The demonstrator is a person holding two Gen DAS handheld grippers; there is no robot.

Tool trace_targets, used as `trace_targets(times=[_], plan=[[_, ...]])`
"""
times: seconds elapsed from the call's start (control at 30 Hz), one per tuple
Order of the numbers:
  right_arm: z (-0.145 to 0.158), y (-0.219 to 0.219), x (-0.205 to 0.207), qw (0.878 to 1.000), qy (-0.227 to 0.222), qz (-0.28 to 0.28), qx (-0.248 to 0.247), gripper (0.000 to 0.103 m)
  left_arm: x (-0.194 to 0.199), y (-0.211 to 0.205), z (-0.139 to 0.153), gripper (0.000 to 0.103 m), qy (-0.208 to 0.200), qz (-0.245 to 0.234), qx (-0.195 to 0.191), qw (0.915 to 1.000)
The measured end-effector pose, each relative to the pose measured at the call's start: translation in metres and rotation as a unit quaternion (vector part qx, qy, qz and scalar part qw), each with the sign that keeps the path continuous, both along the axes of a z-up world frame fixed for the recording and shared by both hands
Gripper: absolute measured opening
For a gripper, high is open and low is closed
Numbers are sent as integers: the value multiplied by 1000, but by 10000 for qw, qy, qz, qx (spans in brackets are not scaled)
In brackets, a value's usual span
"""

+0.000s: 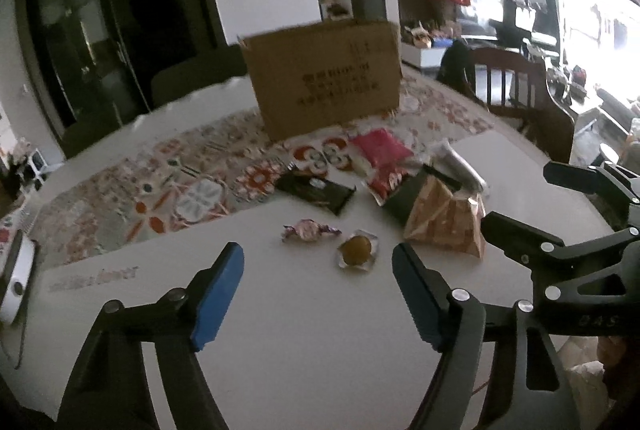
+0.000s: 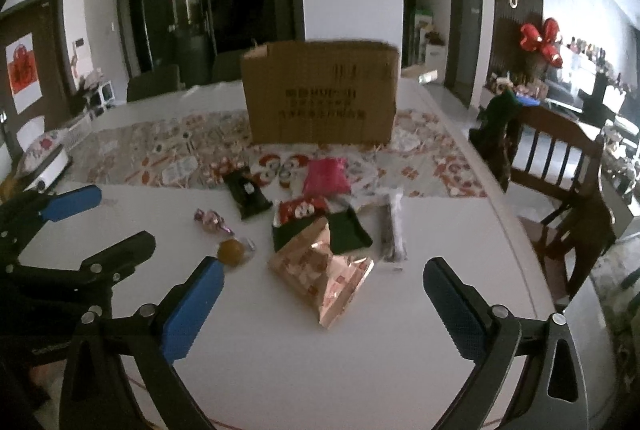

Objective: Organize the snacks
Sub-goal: 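Close the left gripper on the mooncake while the right gripper grasps the printed bag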

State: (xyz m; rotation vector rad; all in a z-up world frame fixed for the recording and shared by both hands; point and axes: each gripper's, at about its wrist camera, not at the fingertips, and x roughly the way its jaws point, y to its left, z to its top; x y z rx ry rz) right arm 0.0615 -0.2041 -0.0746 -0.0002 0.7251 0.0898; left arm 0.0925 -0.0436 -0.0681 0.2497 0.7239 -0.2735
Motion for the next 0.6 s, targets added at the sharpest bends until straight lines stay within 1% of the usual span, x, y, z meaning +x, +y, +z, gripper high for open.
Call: trace_targets(times=[0.07, 0.2, 0.23, 0.37, 0.47, 0.53, 0.6], plan=[[-6, -3, 5, 10000, 89, 10, 9, 97, 8, -4, -9, 75, 109, -80, 34, 9999], [-20, -9, 21, 9994, 341, -6, 56, 95, 19, -9, -22, 69, 316, -247, 92, 9992], [-23, -10, 24, 9992, 398, -3, 55, 93, 22, -11, -24, 68, 345, -284, 117, 9989], [-35, -12, 34, 9977, 658, 42, 138, 90, 31, -16, -36, 67, 474, -397, 178, 9979], [-44, -13, 38, 9963, 833, 53, 198, 87, 36, -19, -42, 65, 553, -455, 181, 9973], [-49, -14, 41, 9953, 939, 61, 244, 87, 39, -20, -47, 63, 657, -521, 140, 9964], [-53, -15, 43, 9948, 980, 87, 267, 86, 43, -22, -50, 62, 724, -559, 102, 9958]])
